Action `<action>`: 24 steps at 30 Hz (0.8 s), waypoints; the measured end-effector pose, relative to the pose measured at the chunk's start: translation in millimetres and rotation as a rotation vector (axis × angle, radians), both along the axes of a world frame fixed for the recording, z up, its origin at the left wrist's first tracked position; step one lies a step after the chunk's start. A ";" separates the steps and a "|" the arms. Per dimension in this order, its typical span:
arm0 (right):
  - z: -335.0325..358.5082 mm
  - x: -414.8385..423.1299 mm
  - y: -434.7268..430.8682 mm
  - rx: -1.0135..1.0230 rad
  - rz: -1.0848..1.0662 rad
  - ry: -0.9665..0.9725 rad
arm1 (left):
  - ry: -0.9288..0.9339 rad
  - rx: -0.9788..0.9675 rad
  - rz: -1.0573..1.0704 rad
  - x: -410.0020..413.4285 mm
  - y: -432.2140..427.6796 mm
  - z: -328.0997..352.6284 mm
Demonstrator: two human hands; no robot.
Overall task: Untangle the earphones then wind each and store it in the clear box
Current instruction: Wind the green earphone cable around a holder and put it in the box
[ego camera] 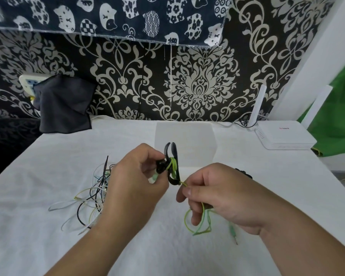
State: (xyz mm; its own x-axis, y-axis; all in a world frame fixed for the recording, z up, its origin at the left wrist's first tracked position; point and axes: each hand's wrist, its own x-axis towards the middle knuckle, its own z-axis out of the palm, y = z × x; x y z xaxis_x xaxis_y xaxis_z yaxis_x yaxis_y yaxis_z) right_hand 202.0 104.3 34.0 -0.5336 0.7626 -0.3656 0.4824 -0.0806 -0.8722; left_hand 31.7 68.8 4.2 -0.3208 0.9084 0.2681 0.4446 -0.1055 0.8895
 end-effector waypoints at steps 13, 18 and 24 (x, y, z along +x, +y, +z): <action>12.6 4.1 -0.8 0.213 0.087 -0.107 | 0.169 -0.077 -0.106 9.8 -5.2 -4.3; 13.4 16.0 6.5 0.169 -0.108 -0.029 | 0.193 -0.110 -0.185 5.6 -3.5 -6.3; 19.6 17.8 8.3 0.159 -0.270 0.059 | 0.134 -0.173 -0.256 4.7 -4.0 -6.5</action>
